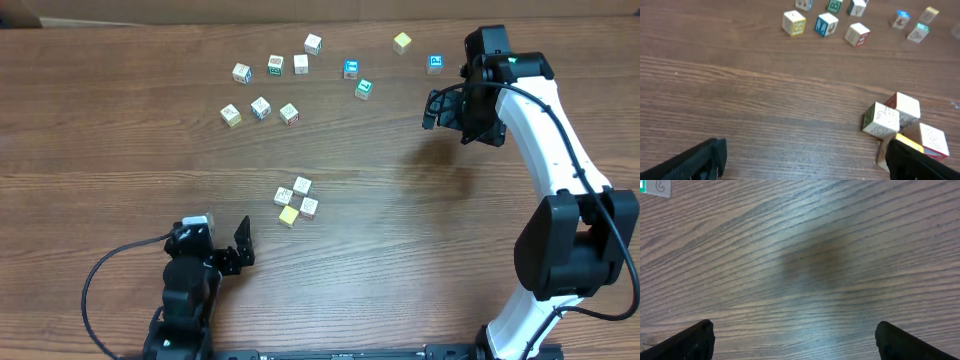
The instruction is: Form a circle
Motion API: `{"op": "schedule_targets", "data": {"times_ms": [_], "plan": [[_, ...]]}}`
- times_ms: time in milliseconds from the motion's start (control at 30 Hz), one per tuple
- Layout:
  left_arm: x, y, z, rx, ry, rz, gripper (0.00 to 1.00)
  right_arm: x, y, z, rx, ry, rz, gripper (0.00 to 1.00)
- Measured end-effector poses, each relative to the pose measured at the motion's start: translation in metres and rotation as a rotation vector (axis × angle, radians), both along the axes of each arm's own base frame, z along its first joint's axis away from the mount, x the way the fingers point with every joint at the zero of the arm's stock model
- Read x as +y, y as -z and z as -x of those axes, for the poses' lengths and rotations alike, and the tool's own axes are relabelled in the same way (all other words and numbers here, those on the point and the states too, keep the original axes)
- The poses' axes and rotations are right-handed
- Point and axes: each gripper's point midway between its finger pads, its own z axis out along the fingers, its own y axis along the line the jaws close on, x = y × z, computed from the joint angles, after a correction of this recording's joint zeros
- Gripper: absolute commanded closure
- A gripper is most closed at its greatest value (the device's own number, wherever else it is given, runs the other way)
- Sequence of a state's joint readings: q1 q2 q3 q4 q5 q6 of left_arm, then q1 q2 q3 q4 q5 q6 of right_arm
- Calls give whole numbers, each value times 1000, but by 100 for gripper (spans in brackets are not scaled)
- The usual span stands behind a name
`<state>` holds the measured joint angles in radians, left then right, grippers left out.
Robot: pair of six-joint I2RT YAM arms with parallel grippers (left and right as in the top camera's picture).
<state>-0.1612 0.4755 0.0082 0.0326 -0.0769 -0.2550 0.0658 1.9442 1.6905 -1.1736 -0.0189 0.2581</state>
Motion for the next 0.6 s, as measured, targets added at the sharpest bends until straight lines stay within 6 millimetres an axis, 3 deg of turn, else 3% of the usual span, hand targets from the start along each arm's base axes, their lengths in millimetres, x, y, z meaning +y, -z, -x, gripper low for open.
{"op": "schedule_targets", "data": {"times_ms": [100,433,600], "plan": [[1,-9,5,-35,-3,3,0,0,0,0,0,0,0,0],[3,-76,6,-334,23,-66,0,0,0,0,1,0,0,0],[3,-82,7,-363,30,-96,0,0,0,0,1,0,0,0]]}}
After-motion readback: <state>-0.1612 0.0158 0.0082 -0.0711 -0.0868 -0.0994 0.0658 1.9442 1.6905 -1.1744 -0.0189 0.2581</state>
